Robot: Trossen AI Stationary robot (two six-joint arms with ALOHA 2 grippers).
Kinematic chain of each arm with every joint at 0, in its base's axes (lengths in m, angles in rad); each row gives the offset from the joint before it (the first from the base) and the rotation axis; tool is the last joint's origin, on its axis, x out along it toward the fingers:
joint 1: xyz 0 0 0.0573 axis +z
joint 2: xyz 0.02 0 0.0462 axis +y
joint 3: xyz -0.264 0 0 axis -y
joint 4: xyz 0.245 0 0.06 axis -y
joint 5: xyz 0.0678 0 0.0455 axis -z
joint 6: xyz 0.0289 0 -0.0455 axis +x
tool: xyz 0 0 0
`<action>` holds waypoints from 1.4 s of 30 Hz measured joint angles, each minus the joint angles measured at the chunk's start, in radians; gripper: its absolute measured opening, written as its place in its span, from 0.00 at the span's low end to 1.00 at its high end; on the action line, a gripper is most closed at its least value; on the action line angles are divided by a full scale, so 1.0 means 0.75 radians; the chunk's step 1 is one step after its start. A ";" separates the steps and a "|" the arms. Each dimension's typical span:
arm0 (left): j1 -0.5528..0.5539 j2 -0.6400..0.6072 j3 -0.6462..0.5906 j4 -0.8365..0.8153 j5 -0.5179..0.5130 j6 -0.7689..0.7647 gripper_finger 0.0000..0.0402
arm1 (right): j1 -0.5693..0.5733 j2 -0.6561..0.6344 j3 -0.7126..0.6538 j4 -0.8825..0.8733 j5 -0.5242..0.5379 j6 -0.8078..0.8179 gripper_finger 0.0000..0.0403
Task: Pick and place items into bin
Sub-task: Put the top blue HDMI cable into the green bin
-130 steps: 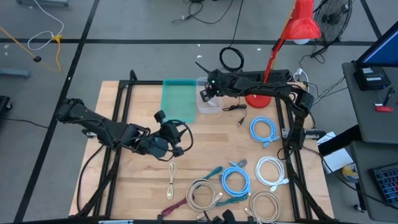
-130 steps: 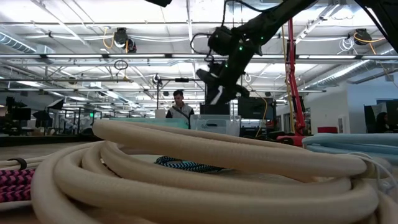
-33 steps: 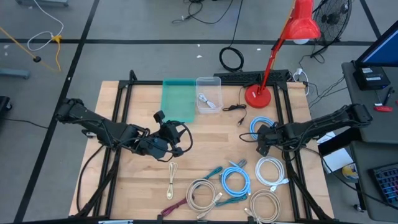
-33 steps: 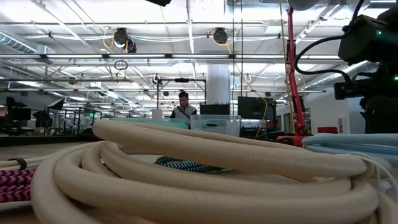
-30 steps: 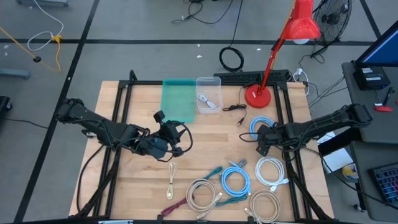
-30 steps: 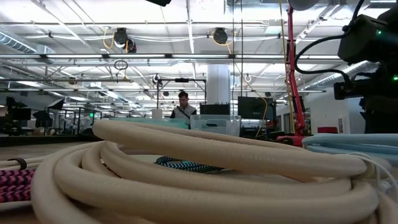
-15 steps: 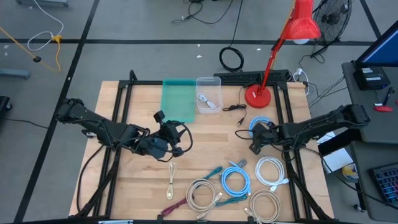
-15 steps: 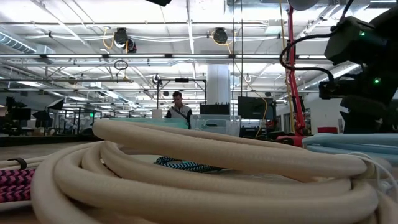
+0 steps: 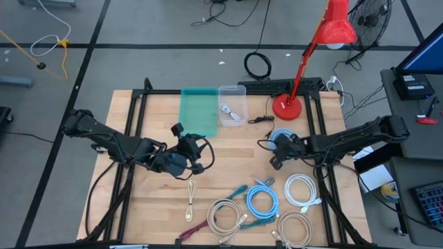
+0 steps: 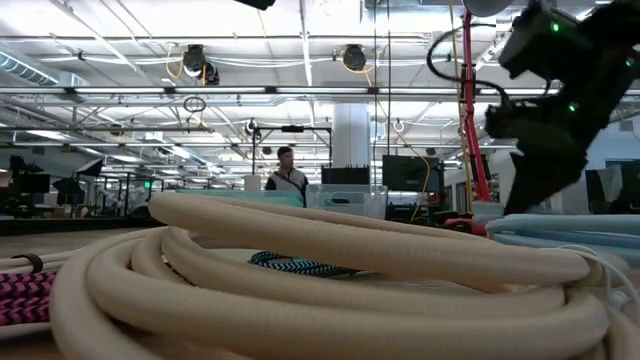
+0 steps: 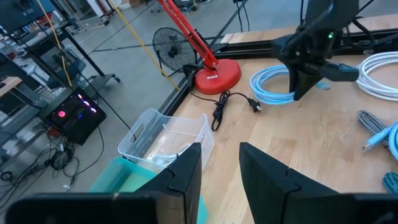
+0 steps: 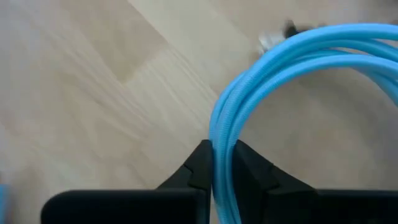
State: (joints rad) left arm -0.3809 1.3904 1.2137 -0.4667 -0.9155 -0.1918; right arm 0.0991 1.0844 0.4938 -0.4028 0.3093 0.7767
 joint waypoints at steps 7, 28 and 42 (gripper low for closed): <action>0.030 0.000 0.000 -0.006 -0.008 -0.073 0.28 | 0.065 0.000 0.194 -0.008 0.134 -0.127 0.07; 0.127 -0.107 0.002 -0.786 -0.268 -1.048 0.28 | -0.109 0.369 0.702 0.542 0.127 -0.629 0.07; -0.009 -0.148 0.001 -1.057 -0.325 -1.325 0.28 | -0.413 1.021 1.681 0.098 -0.219 -0.646 0.07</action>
State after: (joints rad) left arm -0.3875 1.2793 1.2144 -1.2596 -1.1595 -1.1854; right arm -0.2107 1.8503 1.7544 -0.3294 0.1452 0.2922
